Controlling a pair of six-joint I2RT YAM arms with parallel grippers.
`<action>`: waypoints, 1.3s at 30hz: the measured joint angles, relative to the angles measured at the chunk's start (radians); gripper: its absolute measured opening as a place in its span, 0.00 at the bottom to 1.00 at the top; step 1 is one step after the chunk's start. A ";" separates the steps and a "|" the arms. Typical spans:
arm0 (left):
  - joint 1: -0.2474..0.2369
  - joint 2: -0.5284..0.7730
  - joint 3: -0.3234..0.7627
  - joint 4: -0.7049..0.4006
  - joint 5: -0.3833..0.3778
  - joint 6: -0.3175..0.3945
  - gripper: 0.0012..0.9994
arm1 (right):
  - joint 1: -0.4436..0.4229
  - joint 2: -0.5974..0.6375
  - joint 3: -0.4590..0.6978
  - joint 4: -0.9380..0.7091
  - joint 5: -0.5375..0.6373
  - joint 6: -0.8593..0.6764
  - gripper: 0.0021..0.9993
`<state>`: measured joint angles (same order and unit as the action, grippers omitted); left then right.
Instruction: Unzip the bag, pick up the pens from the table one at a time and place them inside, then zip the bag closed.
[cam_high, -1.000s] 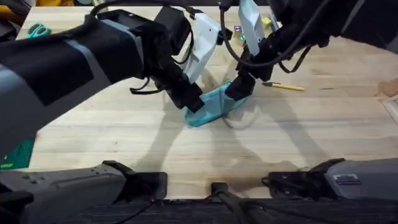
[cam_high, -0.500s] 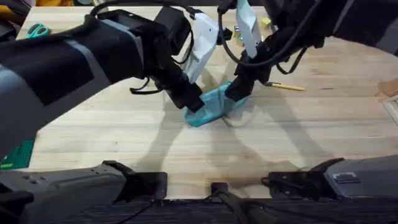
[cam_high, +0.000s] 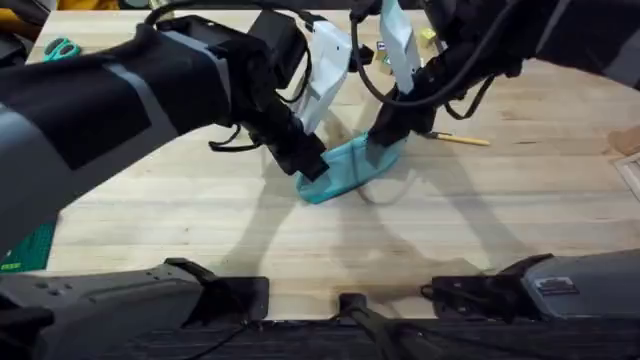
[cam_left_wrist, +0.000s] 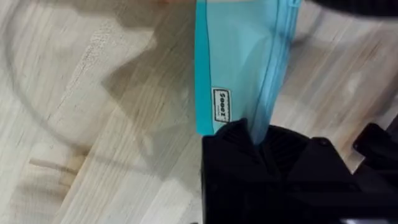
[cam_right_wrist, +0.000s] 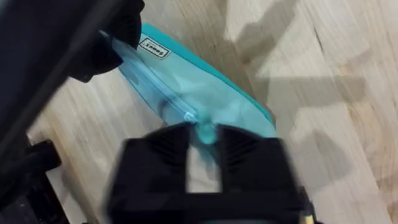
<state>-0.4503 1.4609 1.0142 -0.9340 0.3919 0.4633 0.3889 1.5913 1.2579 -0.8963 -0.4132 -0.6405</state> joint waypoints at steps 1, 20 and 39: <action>0.000 0.000 0.000 0.000 0.000 0.000 0.04 | 0.000 0.000 0.000 0.000 -0.001 0.003 0.07; 0.000 0.000 0.000 0.000 0.000 0.000 0.04 | 0.000 -0.005 0.000 0.005 -0.009 0.000 0.03; 0.000 0.000 0.000 -0.004 -0.004 -0.001 0.04 | 0.102 -0.021 0.000 0.011 -0.133 0.028 0.03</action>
<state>-0.4503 1.4609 1.0142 -0.9382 0.3882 0.4625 0.4911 1.5699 1.2579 -0.8848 -0.5463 -0.6124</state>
